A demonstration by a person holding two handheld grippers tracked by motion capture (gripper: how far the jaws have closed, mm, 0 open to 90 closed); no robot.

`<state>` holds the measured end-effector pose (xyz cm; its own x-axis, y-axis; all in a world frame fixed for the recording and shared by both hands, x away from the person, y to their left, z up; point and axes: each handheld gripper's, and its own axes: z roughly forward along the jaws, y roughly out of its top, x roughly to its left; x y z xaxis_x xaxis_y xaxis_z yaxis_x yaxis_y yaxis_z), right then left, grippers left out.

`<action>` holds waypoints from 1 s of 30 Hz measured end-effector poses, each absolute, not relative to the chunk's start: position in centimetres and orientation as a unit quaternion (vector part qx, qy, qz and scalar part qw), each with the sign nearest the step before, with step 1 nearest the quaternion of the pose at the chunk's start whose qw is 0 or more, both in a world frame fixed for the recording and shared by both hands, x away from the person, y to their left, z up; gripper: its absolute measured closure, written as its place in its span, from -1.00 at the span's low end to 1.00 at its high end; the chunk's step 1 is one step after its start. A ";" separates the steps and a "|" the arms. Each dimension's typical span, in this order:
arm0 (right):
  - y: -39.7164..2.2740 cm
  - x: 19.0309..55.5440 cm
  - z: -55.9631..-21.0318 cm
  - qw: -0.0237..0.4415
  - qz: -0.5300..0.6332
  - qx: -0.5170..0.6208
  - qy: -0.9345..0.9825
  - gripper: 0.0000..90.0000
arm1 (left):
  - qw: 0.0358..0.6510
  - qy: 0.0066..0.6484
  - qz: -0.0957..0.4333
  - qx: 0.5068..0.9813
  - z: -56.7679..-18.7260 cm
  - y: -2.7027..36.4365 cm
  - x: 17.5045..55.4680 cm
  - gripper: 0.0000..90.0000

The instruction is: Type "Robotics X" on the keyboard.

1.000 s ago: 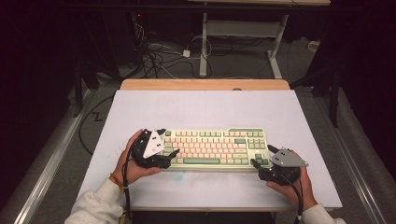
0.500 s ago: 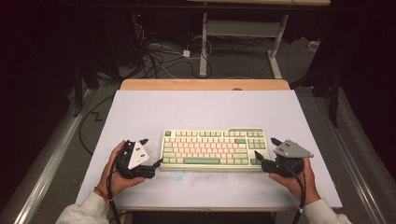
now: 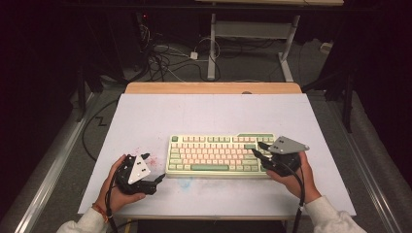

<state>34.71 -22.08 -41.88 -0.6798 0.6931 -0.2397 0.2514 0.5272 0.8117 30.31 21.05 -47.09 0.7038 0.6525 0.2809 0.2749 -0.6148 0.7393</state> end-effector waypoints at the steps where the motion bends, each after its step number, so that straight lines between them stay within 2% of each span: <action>1: -21.5 34.9 -41.8 0.276 0.391 0.278 0.833 0.63 | 0.346 0.271 0.273 0.856 -47.1 21.0 30.3 -0.65; 9: -18.0 36.5 -41.6 0.256 0.388 0.242 0.852 0.99 | 0.347 0.276 0.264 0.857 -47.3 21.2 30.4 -0.65; 19: -15.2 38.2 -43.1 0.235 0.369 0.228 0.870 1.00 | 0.349 0.278 0.258 0.857 -47.4 21.3 30.4 -0.65; 30: -14.9 38.6 -43.6 0.231 0.368 0.227 0.872 1.00 | 0.348 0.274 0.255 0.859 -47.5 21.1 30.5 -0.64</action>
<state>38.64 -14.86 -43.60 -0.7908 0.5650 -0.2353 0.2261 0.6270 0.7455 30.46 21.10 -47.50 0.7201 0.6486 0.2465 0.2938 -0.6069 0.7385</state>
